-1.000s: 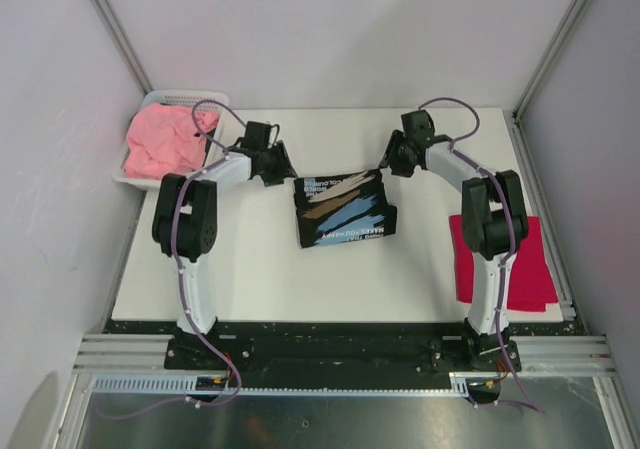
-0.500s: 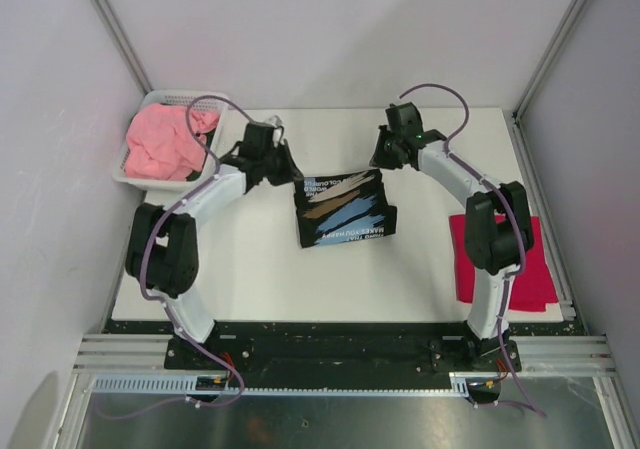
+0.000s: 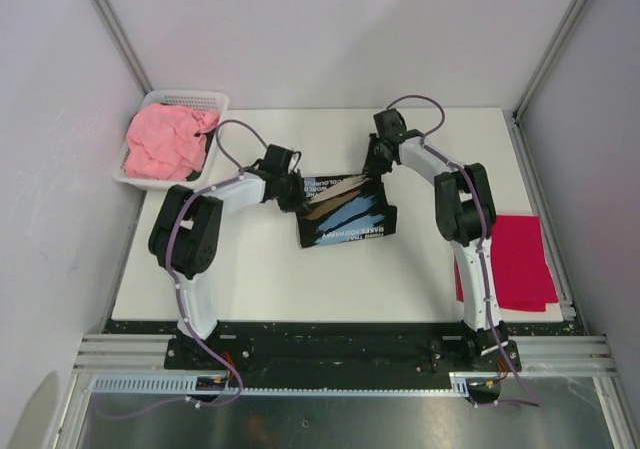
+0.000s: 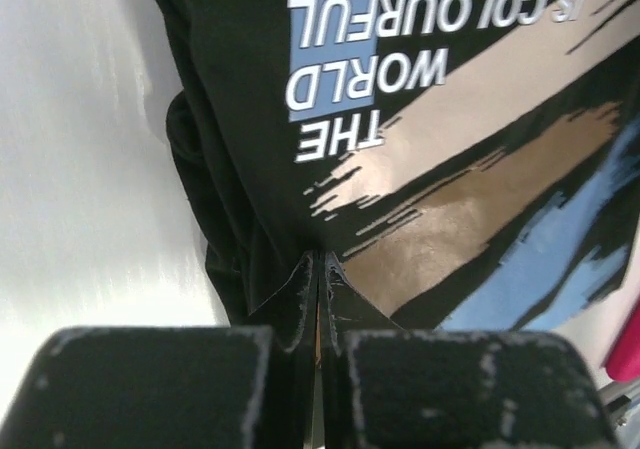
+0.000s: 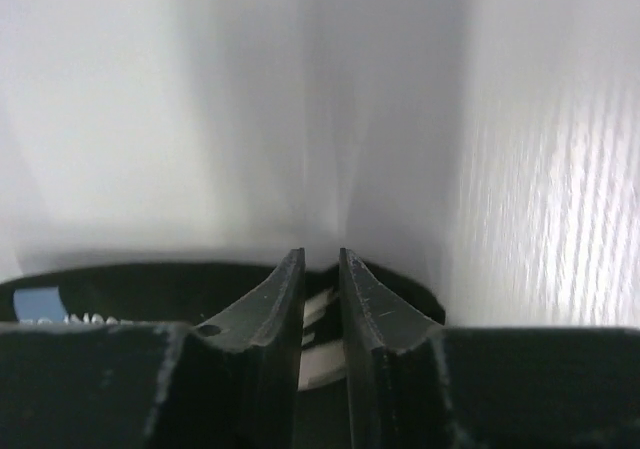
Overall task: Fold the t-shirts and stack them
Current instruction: Smooth out wrinkles on the folded tshirt
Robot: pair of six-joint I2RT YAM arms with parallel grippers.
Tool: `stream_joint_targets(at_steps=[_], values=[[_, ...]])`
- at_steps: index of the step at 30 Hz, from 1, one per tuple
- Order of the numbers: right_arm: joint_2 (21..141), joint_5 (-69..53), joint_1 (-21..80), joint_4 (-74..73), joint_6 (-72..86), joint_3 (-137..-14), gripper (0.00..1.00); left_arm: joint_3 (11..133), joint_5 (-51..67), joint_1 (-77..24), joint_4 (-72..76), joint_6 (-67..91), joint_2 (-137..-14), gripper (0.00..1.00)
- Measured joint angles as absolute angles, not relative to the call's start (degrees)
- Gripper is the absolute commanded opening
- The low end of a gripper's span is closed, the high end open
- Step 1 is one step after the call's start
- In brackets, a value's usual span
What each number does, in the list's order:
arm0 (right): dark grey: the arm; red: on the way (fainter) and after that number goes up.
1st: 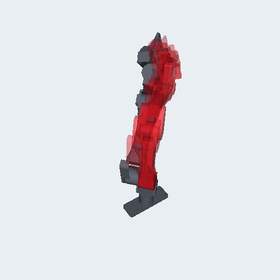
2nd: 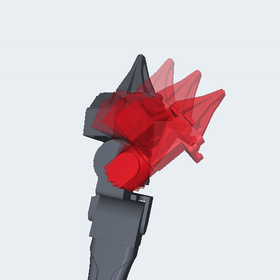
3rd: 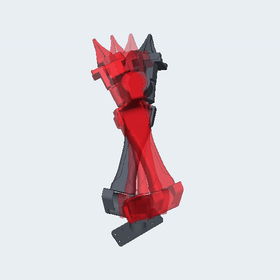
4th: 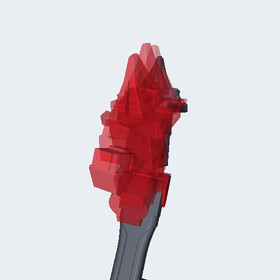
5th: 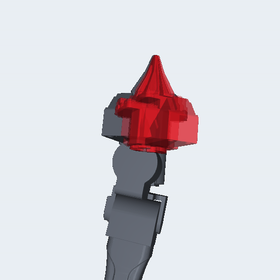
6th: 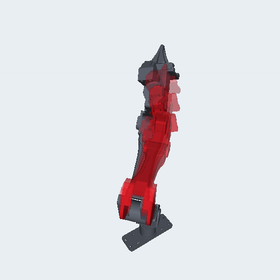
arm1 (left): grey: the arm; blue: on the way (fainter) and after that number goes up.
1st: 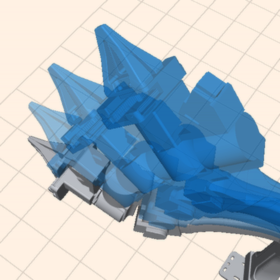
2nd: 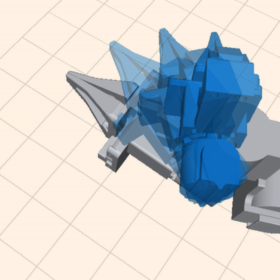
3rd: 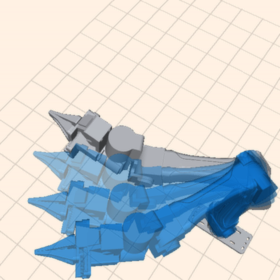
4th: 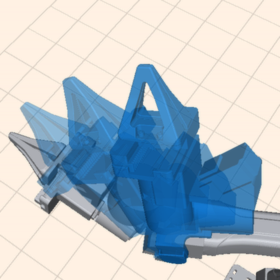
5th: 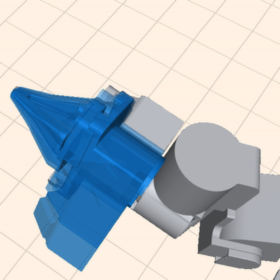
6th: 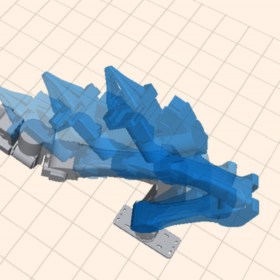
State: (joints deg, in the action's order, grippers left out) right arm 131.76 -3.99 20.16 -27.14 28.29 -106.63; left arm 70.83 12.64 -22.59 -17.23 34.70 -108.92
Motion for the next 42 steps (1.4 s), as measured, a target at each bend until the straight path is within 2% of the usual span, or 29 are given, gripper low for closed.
stream_joint_targets(at_steps=[6,15,20,27,34,42], values=[[136.94,-4.97,19.51,-29.45,27.24,-114.41,0.42,71.37,12.56,-22.59,-17.1,34.61,-111.59,0.0],[134.52,-3.86,19.11,-33.32,26.7,-114.28,0.46,74.54,12.14,-22.31,-18.17,34.48,-111.59,0.0],[124.05,-3.75,19.62,-33.98,27.24,-105.6,0.45,80.23,12.19,-20.6,-18.02,34.5,-111.77,0.0],[108.97,-5.5,21.17,-30.94,29.65,-87.29,0.44,85.73,11.64,-17.82,-17.21,34.44,-117.25,0.0],[106.61,-6.74,23.33,-29.08,30.98,-71.99,0.42,87.15,11.2,-15.57,-17.26,34.28,-123.44,0.0],[101.49,-7.25,23.38,-24.01,32.67,-62.39,0.41,87.81,11.2,-14.83,-17.47,33.39,-123.92,0.0]])
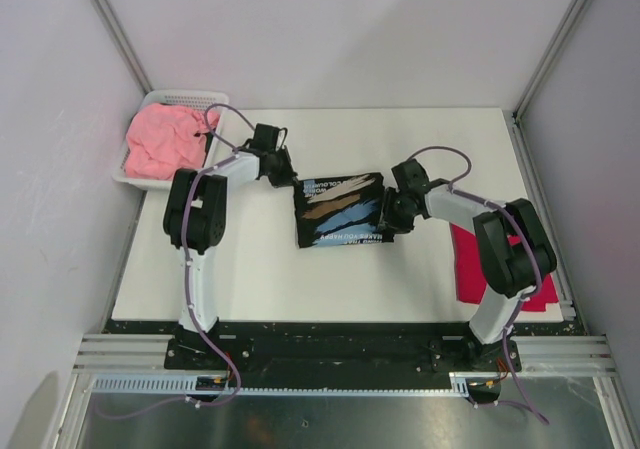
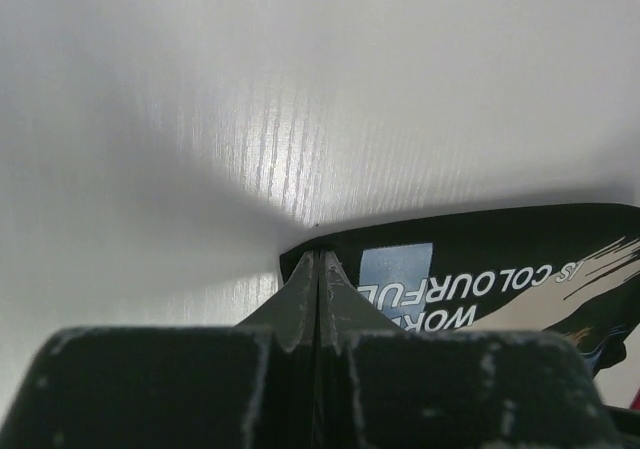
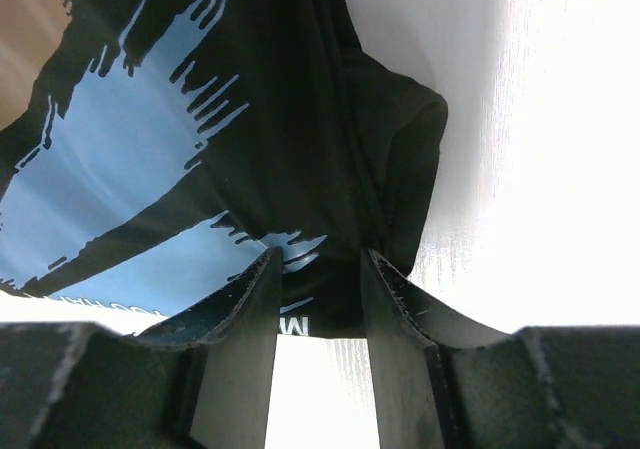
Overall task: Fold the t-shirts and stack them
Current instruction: Smooth out wrinkles on the folded tshirt
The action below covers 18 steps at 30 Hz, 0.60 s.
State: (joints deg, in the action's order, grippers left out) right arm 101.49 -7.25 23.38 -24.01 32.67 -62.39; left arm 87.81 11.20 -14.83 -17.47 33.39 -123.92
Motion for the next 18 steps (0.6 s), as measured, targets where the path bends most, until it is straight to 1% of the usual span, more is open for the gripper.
stream_joint_targets(at_steps=[1,2,3,7,8,10,13,18], values=[[101.21,-7.25,23.38,-23.62,32.86,-61.78,0.41,87.94,11.22,-14.83,-17.67,33.3,-123.94,0.01],[101.06,-7.27,23.38,-23.27,33.01,-61.41,0.42,88.09,11.25,-14.83,-17.87,33.04,-123.98,0.04],[100.86,-7.25,23.38,-22.9,33.08,-61.14,0.42,88.25,11.25,-14.83,-18.11,32.93,-123.98,0.1],[98.76,-7.16,22.79,-23.0,33.28,-60.27,0.43,88.25,11.29,-14.81,-19.0,32.23,-123.39,0.45],[97.73,-7.11,22.35,-23.35,33.26,-60.1,0.43,87.5,11.25,-14.81,-19.22,32.16,-122.34,0.51],[95.15,-6.83,20.91,-24.62,33.23,-59.99,0.45,85.08,11.18,-14.7,-19.73,32.01,-119.26,0.55],[90.74,-4.89,17.96,-26.83,32.97,-59.99,0.46,77.8,11.62,-14.48,-20.58,32.95,-110.54,0.57],[84.25,1.54,12.99,-32.36,32.36,-59.99,0.48,64.03,13.82,-14.7,-19.57,34.74,-95.81,0.57]])
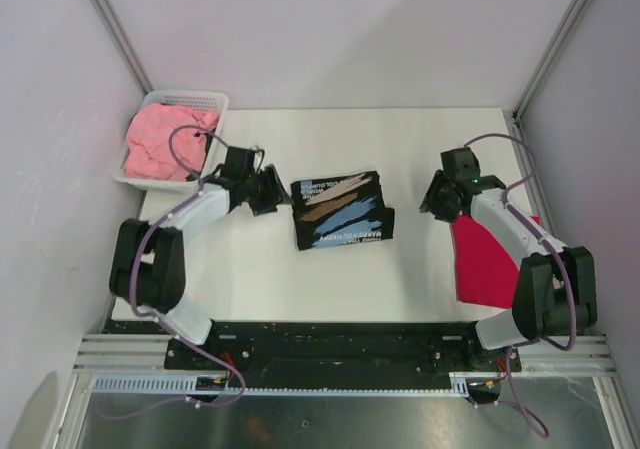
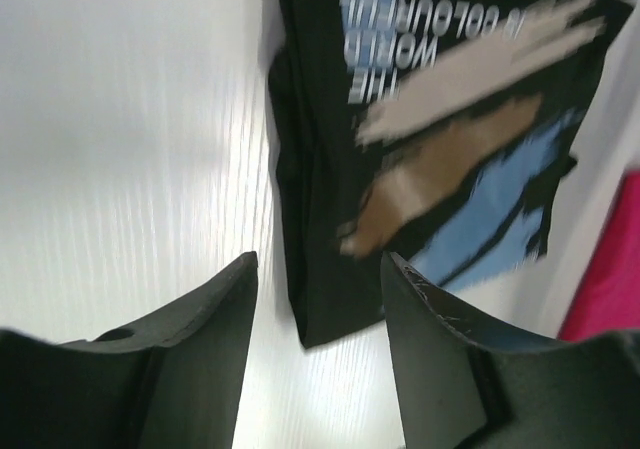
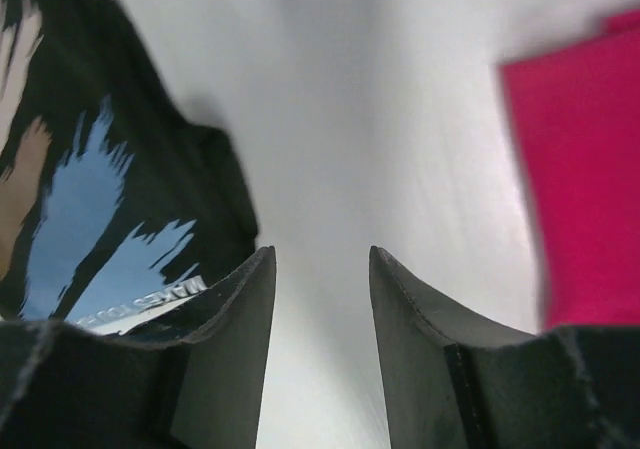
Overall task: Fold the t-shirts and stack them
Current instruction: Smooth out wrinkles on the folded tshirt, then put the neatly folded tshirt into the corner of the board with both arms
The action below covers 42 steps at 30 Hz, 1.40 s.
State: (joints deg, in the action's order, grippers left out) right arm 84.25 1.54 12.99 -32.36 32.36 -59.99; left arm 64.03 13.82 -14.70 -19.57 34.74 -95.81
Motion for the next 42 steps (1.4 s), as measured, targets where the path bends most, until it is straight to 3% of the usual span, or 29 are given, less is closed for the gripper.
stream_joint_targets(at_steps=[5,12,24,33,42], values=[[80.99,6.48,9.82,-36.23,32.12,-59.05,0.48,52.53,17.8,-15.53,-18.87,35.57,-88.16,0.55],[79.7,8.71,9.41,-38.33,32.08,-58.0,0.49,45.45,21.67,-18.52,-17.15,36.49,-86.56,0.45],[79.7,9.65,7.81,-38.72,31.22,-57.1,0.49,45.12,20.71,-22.65,-13.8,38.52,-91.74,0.32],[79.7,9.67,7.09,-38.46,30.79,-57.1,0.49,45.32,16.71,-23.03,-13.47,39.81,-92.99,0.02],[83.7,11.2,5.72,-36.03,29.91,-57.08,0.49,49.41,10.83,-21.21,-14.48,40.14,-93.32,0.0]])
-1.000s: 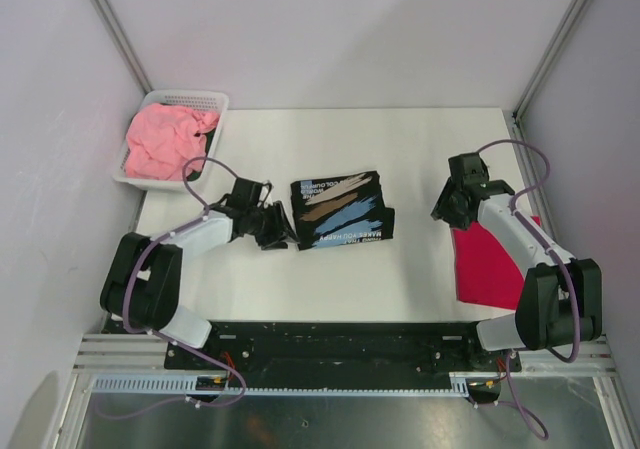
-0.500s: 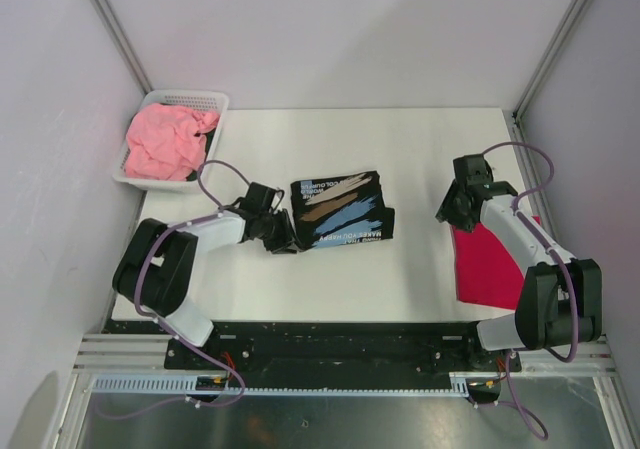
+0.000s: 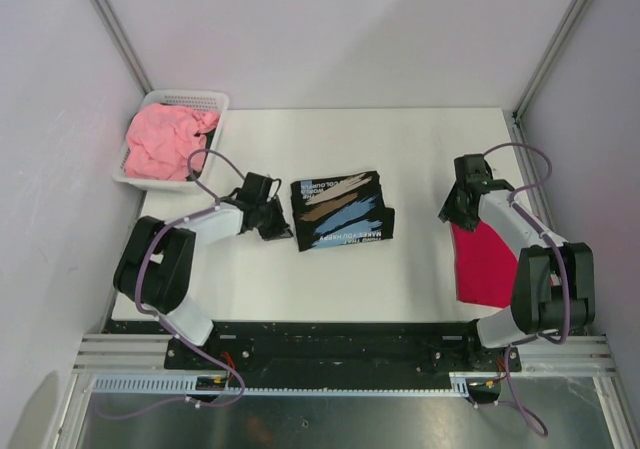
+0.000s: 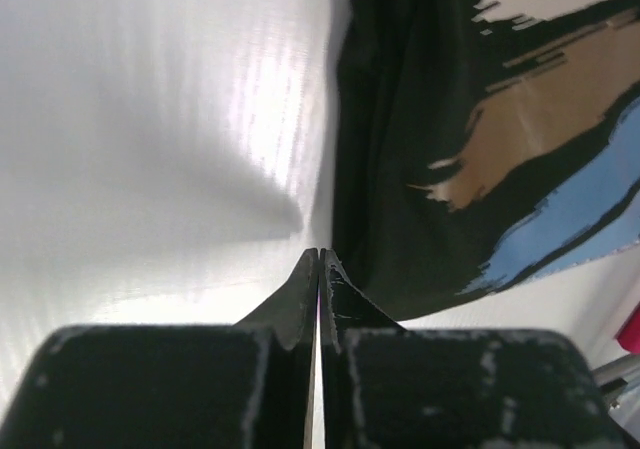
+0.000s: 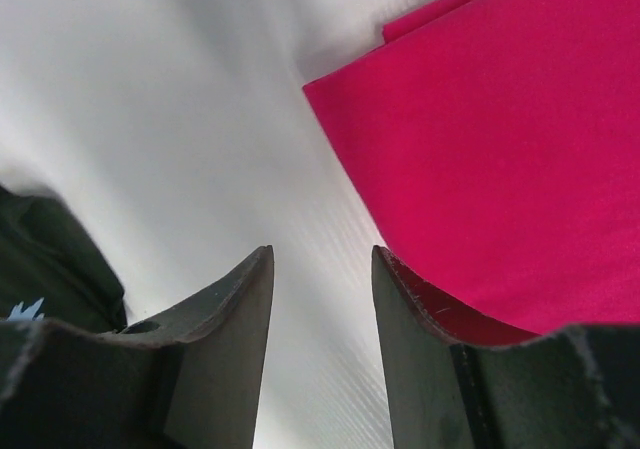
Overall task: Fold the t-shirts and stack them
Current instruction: Put the neatly folded tshirt into the corner of the board with both arms
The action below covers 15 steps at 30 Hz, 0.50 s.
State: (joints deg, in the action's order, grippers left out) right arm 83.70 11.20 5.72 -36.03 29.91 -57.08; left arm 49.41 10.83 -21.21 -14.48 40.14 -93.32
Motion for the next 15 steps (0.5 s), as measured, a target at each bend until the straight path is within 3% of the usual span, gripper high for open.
stream_joint_targets(at_steps=[4,10,15], values=[[86.02,11.68,5.08,-35.29,29.82,-57.04,0.49,49.43,9.61,-19.84,-15.9,40.07,-93.25,0.02],[86.67,12.1,4.84,-34.76,29.69,-57.04,0.49,49.1,12.71,-19.86,-16.82,38.81,-91.59,0.3],[86.67,12.08,4.73,-34.41,29.65,-57.04,0.49,48.12,16.05,-20.53,-16.78,38.13,-88.6,0.39]])
